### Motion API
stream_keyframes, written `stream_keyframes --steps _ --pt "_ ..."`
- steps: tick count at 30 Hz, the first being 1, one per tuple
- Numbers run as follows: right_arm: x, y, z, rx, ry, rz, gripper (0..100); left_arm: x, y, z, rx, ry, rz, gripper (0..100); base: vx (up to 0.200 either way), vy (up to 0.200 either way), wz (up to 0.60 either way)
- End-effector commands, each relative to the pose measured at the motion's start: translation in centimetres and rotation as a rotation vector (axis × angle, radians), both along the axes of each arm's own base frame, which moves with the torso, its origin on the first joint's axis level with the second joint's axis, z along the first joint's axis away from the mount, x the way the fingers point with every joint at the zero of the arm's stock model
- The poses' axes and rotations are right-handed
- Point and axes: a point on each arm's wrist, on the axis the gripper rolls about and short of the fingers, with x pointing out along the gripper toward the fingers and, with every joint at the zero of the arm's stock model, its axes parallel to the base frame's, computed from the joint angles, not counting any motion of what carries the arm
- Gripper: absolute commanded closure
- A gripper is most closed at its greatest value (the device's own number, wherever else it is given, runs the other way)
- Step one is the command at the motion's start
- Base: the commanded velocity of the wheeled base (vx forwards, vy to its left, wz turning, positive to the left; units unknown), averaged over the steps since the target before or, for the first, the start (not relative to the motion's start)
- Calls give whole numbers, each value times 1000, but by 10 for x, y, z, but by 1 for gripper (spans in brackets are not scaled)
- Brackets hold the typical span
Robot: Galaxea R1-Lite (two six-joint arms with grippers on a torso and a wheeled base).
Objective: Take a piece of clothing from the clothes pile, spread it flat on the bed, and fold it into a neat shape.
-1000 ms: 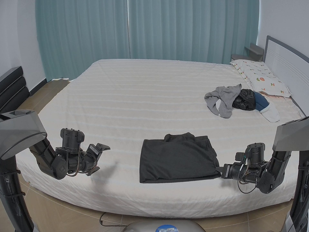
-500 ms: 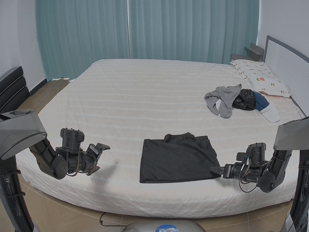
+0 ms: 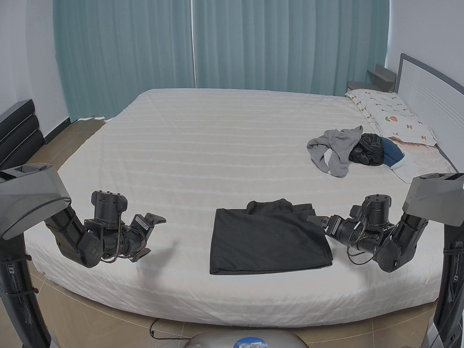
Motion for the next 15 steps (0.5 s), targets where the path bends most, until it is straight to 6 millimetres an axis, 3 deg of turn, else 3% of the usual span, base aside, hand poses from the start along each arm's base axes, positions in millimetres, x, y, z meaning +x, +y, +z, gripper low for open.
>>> stream_keyframes --steps 1,15 --pt "12 4 -9 28 9 -9 0 0 0 -2 5 3 1 0 0 0 0" --pt "29 15 -23 32 -16 2 0 2 0 -1 6 2 7 0 0 0 0"
